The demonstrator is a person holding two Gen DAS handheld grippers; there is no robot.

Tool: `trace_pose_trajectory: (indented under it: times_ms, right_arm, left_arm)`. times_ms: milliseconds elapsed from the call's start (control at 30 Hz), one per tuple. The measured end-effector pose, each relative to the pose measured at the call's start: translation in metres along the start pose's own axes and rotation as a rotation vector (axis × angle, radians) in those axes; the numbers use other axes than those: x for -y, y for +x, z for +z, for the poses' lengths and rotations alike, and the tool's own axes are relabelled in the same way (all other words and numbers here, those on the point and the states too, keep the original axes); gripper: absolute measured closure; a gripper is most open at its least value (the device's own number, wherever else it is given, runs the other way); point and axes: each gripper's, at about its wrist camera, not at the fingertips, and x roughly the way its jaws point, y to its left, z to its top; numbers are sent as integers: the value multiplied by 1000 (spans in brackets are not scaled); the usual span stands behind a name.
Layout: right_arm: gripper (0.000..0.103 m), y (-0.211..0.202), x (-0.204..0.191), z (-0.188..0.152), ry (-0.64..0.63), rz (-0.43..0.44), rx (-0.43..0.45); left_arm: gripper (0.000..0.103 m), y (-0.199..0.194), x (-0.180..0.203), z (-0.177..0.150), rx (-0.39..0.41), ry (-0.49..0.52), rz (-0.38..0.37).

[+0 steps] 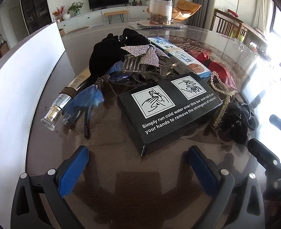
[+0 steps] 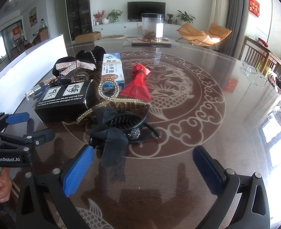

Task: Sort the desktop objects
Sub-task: 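Reach the left gripper to the black soap box while the right gripper approaches the black claw clip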

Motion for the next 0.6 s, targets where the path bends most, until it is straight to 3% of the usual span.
trace_pose_trajectory:
  times_ms: [333,600]
  right_arm:
    - [0,-1,3,-1,20,7,3]
    - [0,-3,11,-1,62,18,11]
  left_arm:
    - [0,18,6,36,-73,136,-78]
    - [0,4,27,17,-48,290,-215]
